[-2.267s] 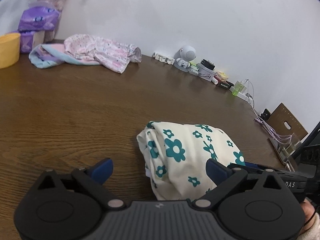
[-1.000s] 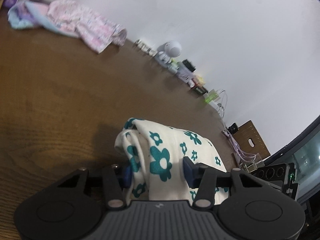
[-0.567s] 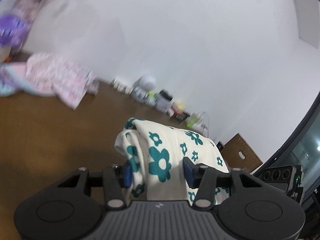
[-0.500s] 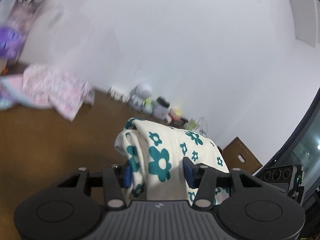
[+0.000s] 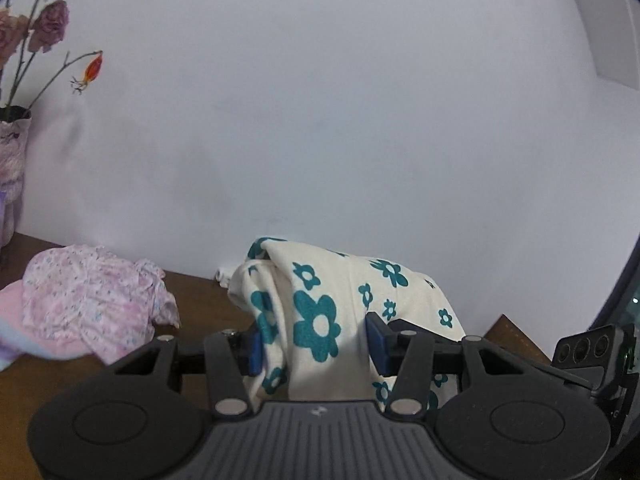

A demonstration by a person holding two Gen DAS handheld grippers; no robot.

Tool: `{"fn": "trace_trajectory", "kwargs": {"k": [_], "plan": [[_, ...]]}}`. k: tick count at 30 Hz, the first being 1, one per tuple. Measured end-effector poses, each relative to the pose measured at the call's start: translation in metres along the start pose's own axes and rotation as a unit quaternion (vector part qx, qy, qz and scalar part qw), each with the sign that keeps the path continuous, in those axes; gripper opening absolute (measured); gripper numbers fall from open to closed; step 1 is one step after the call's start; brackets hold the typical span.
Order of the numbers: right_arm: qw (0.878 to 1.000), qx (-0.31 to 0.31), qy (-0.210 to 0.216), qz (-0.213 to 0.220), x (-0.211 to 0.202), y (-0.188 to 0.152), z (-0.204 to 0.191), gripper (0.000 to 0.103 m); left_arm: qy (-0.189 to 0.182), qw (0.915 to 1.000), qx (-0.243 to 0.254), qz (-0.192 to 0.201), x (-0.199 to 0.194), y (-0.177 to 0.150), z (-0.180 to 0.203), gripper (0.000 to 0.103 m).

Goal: Fold clothes
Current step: 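Carry the bundle with both grippers toward the wall beside the pink garment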

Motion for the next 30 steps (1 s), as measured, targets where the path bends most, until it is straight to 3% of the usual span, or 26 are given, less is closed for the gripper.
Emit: {"fn": "trace_trajectory", "kwargs": {"k": [5, 9, 15, 22, 30], "plan": [[1.0, 0.022, -0.015, -0.006, 0.039, 0.023, 0.044, 0.04, 0.006, 0.9997, -0.021, -0.013, 0.064, 0.017, -0.017, 0.048], [0.998, 0.042, -0.032, -0.022, 0.076, 0.028, 0.09, 0.04, 0.02, 0.9985, -0.039, -0.032, 0.121, 0.013, -0.042, 0.048], [0.994, 0.076, -0.053, -0.056, 0.132, 0.007, 0.165, 0.04, 0.038, 0.9942, -0.065, -0.076, 0.199, -0.011, -0.085, 0.048], [0.987, 0.117, -0.077, -0.083, 0.187, -0.021, 0.245, 0.04, 0.059, 0.9902, -0.08, -0.098, 0.284, -0.043, -0.13, 0.048], [0.982, 0.128, -0.099, -0.1, 0.233, -0.044, 0.288, 0.04, 0.082, 0.9857, -0.096, -0.112, 0.325, -0.055, -0.16, 0.048]]}}
Point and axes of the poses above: each gripper's, at about its wrist camera, not at the fingertips, and x roughly the way its jaws point, z to its right, y to its top, the point moved 2 cm from there along x, roughly the way its jaws point, and after that the axes turned 2 degrees about -x, right-handed, at the moved point
